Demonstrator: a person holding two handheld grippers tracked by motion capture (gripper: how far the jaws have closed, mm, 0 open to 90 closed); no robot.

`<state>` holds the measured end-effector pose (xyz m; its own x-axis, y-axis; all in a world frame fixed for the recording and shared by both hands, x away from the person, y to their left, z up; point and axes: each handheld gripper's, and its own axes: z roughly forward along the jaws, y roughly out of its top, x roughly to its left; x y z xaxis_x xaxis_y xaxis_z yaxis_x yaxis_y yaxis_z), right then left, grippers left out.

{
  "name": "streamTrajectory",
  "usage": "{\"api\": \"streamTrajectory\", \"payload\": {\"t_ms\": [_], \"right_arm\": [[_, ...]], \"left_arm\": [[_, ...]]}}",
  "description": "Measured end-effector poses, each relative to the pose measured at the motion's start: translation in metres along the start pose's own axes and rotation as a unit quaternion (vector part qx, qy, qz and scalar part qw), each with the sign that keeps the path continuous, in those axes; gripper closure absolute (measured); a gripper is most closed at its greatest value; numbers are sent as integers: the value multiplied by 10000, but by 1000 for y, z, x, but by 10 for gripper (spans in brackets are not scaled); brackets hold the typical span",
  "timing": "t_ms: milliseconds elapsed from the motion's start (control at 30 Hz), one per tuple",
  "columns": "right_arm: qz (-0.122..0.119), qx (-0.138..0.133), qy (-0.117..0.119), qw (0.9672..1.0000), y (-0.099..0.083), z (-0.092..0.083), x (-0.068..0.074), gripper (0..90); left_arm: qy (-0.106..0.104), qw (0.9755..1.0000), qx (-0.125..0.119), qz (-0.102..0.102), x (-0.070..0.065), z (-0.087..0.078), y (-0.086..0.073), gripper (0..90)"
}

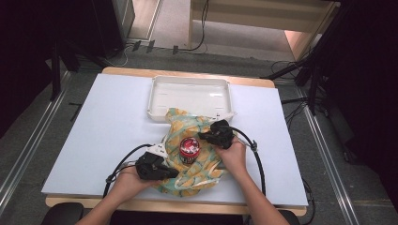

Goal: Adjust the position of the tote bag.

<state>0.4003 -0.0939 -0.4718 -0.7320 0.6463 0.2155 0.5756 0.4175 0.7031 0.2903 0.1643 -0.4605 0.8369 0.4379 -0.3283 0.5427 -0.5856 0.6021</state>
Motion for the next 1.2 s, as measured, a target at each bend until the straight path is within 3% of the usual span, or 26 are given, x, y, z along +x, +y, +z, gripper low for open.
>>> {"api": "streamTrajectory", "payload": {"t_ms": [300,533,767,967,1067,1200], "right_arm": [[78,20,-111,9999,-2,3,-11,900],[90,-34,-516,9986,-2,-1,-20,900],[298,-106,-668,9973,-2,-5,-35,900],[462,-145,-853,9952,-1,-5,-38,900],[437,-114,-722,9964,2,-9,-31,900],[264,-227,-414,9985,7,-26,-14,900]], "left_arm": [[59,10000,78,-1,-2,-3,-7,883],[76,9999,129,-9,-4,-6,-13,883],[107,9998,171,-17,-7,-10,-18,894],[171,9996,227,88,-8,-13,-20,900],[121,9999,-4,-14,-5,-22,-16,894],[283,9994,-166,-93,1,-34,-10,894]]}}
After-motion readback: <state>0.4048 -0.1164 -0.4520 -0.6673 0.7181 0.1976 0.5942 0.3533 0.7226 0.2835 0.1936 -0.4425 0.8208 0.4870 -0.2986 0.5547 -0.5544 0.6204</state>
